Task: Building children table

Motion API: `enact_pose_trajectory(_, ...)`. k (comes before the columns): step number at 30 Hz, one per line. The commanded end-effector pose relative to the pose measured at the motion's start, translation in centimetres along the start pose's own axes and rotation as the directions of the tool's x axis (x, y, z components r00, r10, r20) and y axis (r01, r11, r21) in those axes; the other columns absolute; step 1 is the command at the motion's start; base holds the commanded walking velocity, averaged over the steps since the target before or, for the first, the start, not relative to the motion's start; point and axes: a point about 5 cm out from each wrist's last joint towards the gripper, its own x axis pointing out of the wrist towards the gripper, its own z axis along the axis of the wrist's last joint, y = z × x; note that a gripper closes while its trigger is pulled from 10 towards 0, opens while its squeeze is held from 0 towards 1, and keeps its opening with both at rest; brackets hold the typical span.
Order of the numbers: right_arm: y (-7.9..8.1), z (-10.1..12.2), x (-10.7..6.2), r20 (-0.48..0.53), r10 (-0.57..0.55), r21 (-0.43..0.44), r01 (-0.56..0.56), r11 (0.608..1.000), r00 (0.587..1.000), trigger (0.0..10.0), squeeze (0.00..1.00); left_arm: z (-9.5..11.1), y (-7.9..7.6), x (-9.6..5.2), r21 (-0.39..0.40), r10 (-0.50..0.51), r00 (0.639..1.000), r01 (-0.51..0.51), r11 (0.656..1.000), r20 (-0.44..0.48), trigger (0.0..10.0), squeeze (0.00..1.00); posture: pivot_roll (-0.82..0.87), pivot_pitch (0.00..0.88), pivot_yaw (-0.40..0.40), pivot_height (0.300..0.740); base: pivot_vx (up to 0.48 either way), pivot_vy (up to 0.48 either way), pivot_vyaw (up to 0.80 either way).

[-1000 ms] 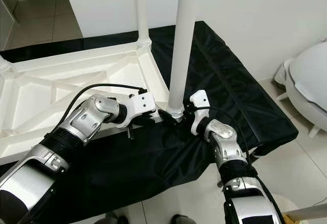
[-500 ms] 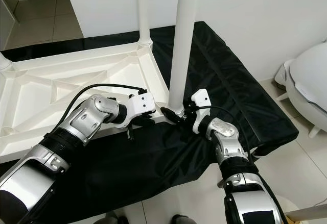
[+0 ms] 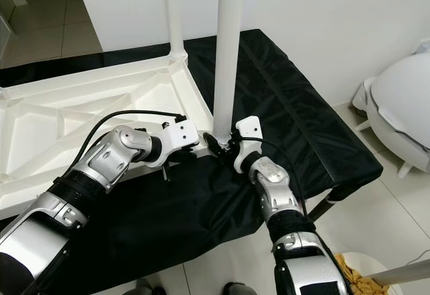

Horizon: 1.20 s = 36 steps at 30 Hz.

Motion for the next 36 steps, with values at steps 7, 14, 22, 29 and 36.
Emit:
enact_pose_trajectory(7, -1.9, -1.6, -1.7, -0.078, -0.549, 0.131, 0.554, 0.822, 0.832, 0.0, 0.00, 0.0, -0.5, 0.3, 0.033, -0.036, 0.999, 0.037, 0.999, -0.017, 10.0, 0.00, -0.05, 0.085, 0.045, 0.740, 0.000, 0.000, 0.00)
enact_pose_trajectory(14, -1.2, -2.2, -2.4, -0.121, -0.685, 0.129, 0.695, 0.707, 0.719, 0.0, 0.00, 0.2, -0.4, 0.4, 0.036, -0.034, 0.999, 0.034, 0.999, -0.013, 10.0, 0.00, -0.05, 0.085, 0.045, 0.740, 0.000, 0.000, 0.00)
enact_pose_trajectory(22, -1.5, -1.6, -2.3, -0.102, -0.702, 0.086, 0.709, 0.700, 0.705, 0.0, 0.00, 0.2, -0.3, 0.4, 0.038, -0.031, 0.999, 0.032, 0.999, -0.014, 10.0, 0.00, -0.05, 0.081, 0.042, 0.740, 0.000, 0.000, 0.00)
enact_pose_trajectory(29, -1.8, -1.7, -2.5, -0.101, -0.697, 0.048, 0.703, 0.709, 0.710, 10.0, 0.00, 0.2, -0.3, 0.3, 0.036, -0.027, 1.000, 0.028, 0.999, -0.015, 10.0, 0.00, -0.05, 0.083, 0.041, 0.740, 0.000, 0.000, 0.00)
enact_pose_trajectory(36, -4.1, -1.1, -2.8, -0.056, -0.631, 0.019, 0.632, 0.774, 0.774, 10.0, 1.00, 0.1, -0.3, 0.2, 0.038, -0.028, 0.999, 0.028, 0.999, -0.017, 10.0, 0.00, -0.05, 0.081, 0.039, 0.740, 0.000, 0.000, 0.00)
